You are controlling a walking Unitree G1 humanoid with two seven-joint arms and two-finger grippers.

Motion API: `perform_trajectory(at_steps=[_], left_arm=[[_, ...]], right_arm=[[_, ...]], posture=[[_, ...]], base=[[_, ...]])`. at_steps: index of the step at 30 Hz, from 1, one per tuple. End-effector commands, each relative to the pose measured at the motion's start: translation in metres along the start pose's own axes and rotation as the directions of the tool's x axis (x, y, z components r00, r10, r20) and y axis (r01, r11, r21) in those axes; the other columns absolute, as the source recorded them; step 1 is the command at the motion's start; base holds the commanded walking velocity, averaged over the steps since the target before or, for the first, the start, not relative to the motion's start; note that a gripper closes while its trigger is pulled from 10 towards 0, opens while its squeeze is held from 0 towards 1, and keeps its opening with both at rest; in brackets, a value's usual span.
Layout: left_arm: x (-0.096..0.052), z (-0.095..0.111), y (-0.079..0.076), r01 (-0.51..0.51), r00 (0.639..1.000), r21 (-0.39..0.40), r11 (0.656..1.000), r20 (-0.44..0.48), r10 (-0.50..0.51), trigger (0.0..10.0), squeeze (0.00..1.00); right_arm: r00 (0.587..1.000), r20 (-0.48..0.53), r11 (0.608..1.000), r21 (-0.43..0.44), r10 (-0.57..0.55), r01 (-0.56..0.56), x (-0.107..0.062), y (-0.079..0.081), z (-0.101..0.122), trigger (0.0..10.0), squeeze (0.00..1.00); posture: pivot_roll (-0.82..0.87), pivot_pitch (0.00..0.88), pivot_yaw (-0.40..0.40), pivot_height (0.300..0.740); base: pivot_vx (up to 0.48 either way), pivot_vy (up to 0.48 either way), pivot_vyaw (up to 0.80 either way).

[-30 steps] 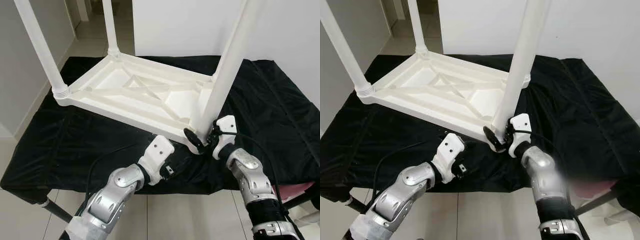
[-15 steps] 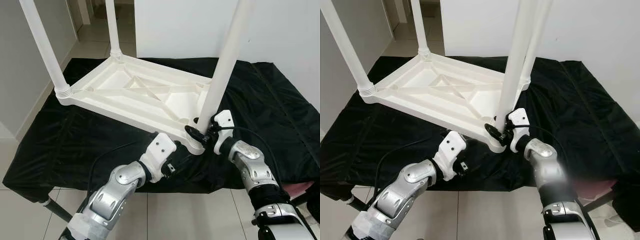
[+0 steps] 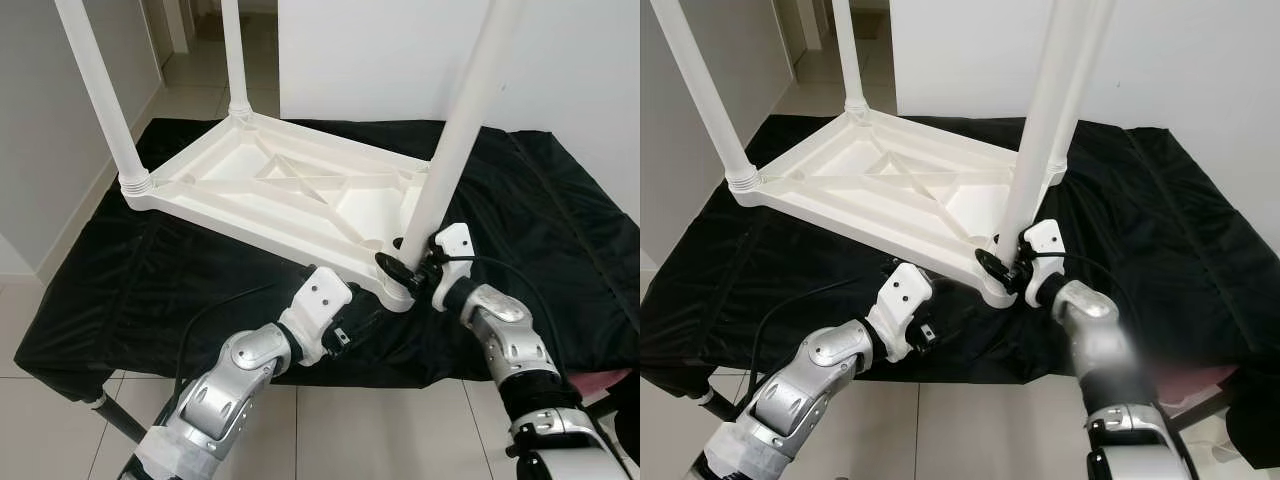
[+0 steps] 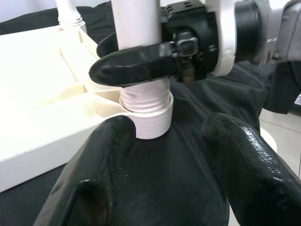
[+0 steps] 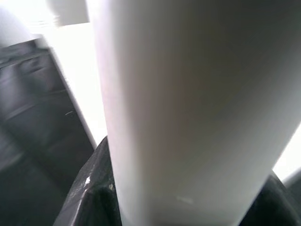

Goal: Building children table

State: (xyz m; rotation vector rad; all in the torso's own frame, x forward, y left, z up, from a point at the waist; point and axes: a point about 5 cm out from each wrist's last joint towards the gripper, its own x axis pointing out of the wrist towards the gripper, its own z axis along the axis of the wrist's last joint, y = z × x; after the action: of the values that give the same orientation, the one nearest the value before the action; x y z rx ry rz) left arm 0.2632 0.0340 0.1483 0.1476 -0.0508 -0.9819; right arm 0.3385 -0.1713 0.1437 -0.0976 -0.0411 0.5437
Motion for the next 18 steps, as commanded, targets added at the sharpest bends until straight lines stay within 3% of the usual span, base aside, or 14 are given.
perform_trajectory(at_steps=[1,11,13,18], left_arm=[[0.001,-0.001,-0.004,0.051,0.999,0.004,0.999,-0.003,-0.051,10.0,0.0],[0.0,-0.001,-0.005,0.064,0.998,0.009,0.998,-0.005,-0.064,10.0,0.0],[-0.001,-0.002,-0.005,0.064,0.998,0.01,0.998,-0.008,-0.064,10.0,0.0],[-0.001,-0.003,-0.006,0.065,0.998,0.009,0.998,-0.009,-0.065,10.0,0.0]], right_arm=[[0.998,-0.041,0.998,0.032,-0.044,0.046,-0.003,-0.001,-0.009,10.0,0.0],[0.967,-0.055,0.965,0.071,-0.25,0.254,-0.001,0.018,-0.012,10.0,0.0],[0.913,-0.079,0.91,0.079,-0.401,0.406,-0.003,0.025,-0.018,10.0,0.0],[0.859,-0.112,0.852,0.115,-0.499,0.51,-0.003,0.036,-0.021,10.0,0.0]], posture=[[-0.01,0.0,-0.015,0.74],[-0.01,0.0,-0.004,0.74],[0.0,0.0,-0.003,0.74],[0.0,0.0,-0.006,0.74]], base=[[0.0,0.0,0.0],[0.0,0.0,0.0],[0.0,0.0,0.0],[0.0,0.0,0.0]])
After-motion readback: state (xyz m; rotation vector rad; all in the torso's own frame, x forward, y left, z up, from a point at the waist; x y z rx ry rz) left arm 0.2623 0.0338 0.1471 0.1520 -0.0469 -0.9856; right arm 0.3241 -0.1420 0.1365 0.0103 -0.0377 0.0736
